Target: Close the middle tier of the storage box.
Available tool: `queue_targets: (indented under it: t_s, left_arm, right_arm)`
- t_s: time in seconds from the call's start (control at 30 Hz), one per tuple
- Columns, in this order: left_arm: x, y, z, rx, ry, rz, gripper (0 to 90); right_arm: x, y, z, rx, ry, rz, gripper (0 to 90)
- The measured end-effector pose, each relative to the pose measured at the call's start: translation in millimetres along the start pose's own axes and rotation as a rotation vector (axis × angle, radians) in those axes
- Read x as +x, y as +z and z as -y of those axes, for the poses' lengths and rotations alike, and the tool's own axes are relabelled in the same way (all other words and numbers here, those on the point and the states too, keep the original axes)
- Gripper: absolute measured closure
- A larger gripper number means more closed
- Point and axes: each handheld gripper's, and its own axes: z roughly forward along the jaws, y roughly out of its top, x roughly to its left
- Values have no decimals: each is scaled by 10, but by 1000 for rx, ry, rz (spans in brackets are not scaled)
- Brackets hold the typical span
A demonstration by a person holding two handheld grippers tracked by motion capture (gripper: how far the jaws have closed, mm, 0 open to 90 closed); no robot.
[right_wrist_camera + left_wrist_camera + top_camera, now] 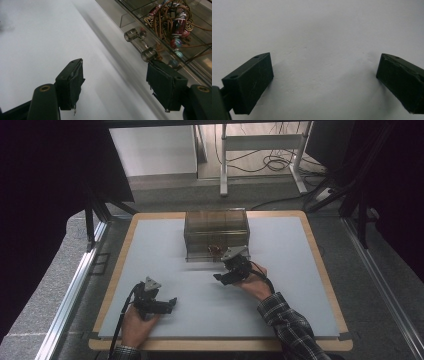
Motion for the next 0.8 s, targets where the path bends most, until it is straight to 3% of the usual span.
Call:
queue_targets:
  t_s: [0.8]
  left_arm:
    - [0,0,0,0,0,0,13]
  right_arm:
    - [-62,22,-46,-2,14,14,291]
